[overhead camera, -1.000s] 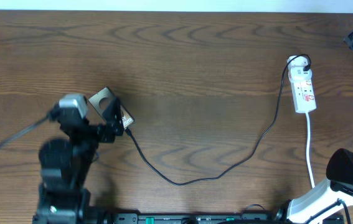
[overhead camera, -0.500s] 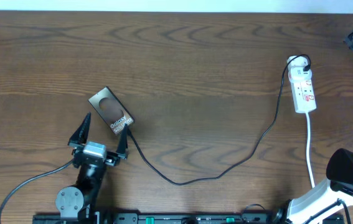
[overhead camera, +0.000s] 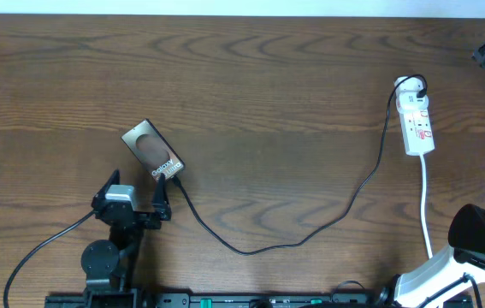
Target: Plug charger to phone and switch on socket
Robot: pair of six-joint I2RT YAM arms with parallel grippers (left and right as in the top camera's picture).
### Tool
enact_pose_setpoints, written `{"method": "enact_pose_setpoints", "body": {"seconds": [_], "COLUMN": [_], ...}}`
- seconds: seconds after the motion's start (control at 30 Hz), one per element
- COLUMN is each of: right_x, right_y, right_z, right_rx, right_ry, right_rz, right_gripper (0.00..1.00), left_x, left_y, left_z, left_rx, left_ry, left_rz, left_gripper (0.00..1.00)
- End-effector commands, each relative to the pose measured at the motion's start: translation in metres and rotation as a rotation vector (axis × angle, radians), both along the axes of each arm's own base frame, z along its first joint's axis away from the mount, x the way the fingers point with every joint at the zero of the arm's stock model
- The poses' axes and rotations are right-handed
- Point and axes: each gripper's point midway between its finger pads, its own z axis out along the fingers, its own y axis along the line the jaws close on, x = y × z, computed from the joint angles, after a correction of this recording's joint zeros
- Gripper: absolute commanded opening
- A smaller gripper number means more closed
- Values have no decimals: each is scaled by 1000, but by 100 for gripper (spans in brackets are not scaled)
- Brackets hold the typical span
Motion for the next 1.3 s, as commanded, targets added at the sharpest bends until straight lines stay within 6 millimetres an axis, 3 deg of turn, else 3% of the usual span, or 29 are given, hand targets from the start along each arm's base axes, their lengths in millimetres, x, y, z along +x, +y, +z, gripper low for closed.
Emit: {"method": "enact_pose_setpoints", "body": {"seconds": [0.0,1.27], "right_x": [0,0], "right_y": [2,2], "right_z": [-1,-1], "right_rx": [-4,-3], "right_ry": [5,5], "right_rz": [11,12], "right_gripper": [99,99], "left_x": [-1,-1], "left_y": [15,17], "left_z": [-16,-17], "left_rx": [-61,-31], "left_ry": [66,64], "left_rz": [95,103], "left_gripper": [89,89]}}
